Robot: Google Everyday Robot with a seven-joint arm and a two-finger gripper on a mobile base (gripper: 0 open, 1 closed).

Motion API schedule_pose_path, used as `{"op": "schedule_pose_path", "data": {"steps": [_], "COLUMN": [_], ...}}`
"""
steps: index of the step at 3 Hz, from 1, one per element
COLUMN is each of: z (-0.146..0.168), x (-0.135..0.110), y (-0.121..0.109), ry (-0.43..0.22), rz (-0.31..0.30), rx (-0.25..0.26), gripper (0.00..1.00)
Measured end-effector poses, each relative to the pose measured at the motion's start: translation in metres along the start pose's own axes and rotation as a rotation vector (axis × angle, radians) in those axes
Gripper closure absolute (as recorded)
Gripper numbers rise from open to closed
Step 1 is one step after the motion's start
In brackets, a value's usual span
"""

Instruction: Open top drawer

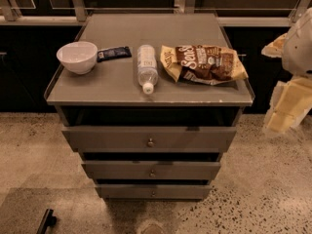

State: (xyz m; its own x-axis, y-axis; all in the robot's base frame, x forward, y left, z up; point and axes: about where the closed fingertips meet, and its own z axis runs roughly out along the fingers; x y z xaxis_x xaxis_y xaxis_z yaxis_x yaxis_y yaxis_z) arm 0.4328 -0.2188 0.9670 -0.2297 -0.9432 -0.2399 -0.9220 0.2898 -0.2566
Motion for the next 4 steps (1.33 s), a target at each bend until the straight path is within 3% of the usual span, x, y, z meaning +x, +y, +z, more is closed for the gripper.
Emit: {"op": "schedule_pose_path", "data": {"steps": [1, 2, 3, 4], "z": [0.035, 0.108, 0.124, 0.123], "x": [0.014, 0.031, 0.048, 0.048], "y": [0.03, 0.072, 0.09, 0.09], "ry": [-0.103, -0.263, -0.314, -0.313], "rz": [0.015, 0.1, 0.197, 0.2], "rx": [-0.018, -0.091, -0.081, -0.08], "gripper": [0.0, 0.0, 0.18, 0.42]}}
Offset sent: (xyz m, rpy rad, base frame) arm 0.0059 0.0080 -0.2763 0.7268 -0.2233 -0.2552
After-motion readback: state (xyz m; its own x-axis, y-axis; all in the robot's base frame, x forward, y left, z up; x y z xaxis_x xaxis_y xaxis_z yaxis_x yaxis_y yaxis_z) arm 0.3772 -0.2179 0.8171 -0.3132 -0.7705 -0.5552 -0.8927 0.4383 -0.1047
